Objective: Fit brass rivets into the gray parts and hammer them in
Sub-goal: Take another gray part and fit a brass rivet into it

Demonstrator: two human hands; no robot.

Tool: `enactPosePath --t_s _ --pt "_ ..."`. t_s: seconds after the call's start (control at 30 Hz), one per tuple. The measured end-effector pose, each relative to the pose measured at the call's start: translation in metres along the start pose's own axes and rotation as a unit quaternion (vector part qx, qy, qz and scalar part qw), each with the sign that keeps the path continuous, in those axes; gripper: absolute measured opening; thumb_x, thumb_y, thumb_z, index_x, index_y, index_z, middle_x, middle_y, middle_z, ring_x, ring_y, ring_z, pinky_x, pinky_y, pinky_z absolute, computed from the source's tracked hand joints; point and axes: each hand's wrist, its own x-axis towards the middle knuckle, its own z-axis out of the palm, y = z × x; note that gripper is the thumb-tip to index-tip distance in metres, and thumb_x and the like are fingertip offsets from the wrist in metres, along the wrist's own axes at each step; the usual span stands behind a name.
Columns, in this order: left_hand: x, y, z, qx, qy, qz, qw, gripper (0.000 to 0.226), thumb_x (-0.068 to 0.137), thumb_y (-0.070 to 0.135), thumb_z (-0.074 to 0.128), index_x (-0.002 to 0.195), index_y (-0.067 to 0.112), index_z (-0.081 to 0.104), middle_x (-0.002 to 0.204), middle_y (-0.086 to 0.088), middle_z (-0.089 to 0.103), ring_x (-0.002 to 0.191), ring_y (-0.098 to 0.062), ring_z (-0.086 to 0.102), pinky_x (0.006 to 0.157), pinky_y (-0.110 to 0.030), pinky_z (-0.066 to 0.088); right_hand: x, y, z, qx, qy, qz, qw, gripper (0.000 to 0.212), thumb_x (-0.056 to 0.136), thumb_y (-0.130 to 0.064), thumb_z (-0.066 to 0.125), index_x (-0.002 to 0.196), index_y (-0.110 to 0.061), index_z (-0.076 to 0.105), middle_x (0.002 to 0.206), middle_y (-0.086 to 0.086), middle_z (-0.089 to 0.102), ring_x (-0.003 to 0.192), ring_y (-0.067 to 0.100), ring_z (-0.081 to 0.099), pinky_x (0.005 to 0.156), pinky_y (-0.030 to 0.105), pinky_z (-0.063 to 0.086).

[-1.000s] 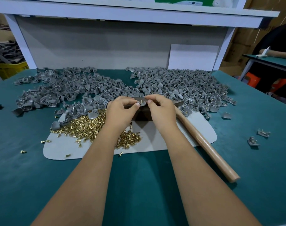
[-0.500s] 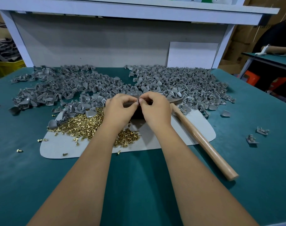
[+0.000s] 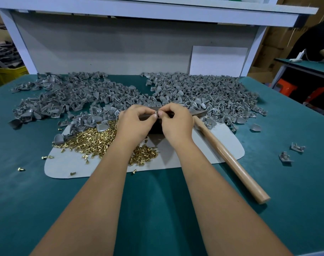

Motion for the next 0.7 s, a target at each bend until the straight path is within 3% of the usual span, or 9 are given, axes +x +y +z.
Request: enactPosePath --t_s 0.27,0.43,0.57,0.7 --pt "0.0008 -0.0008 0.0015 0.003 0.004 0.002 1.000 0.026 0.090 0.028 0.069 0.078 0.050 0.061 0.108 0.010 0.060 0.122 -0.028 0.051 0.107 -0.048 0.040 -0.0019 0.0073 0.0016 0.057 0.007 -0.002 0.998 0.013 0.090 -0.023 0.059 0.083 -0.022 0.070 0.085 -0.009 0.068 0.094 0.016 0.059 0.090 0.043 0.046" --pt "0.0023 -0.0020 0.0018 0.003 0.003 -0.012 1.000 0.013 0.092 0.030 0.067 0.086 0.041 0.067 0.112 0.010 0.061 0.122 -0.027 0.051 0.107 -0.048 0.040 -0.0026 0.0090 -0.0016 0.231 0.028 0.057 0.971 0.027 0.099 -0.026 0.043 0.106 -0.031 0.068 0.080 -0.010 0.066 0.075 -0.009 0.056 0.071 0.019 0.040" --pt "0.0020 -0.0007 0.0022 0.004 0.003 -0.027 1.000 0.011 0.093 0.032 0.064 0.085 0.040 0.067 0.109 0.013 0.059 0.122 -0.025 0.050 0.108 -0.048 0.039 -0.0031 0.0090 -0.0004 0.228 0.024 0.062 0.971 0.028 0.099 -0.025 0.042 0.107 -0.031 0.068 0.080 -0.011 0.066 0.074 -0.014 0.053 0.069 0.016 0.037" --pt "0.0016 0.0020 0.0015 -0.003 0.004 -0.031 1.000 0.019 0.093 0.031 0.064 0.080 0.044 0.064 0.107 0.014 0.058 0.123 -0.025 0.050 0.109 -0.048 0.038 -0.0021 0.0091 -0.0029 0.212 0.015 0.061 0.975 0.027 0.098 -0.024 0.043 0.107 -0.029 0.069 0.086 -0.012 0.067 0.084 -0.006 0.057 0.077 0.021 0.042"
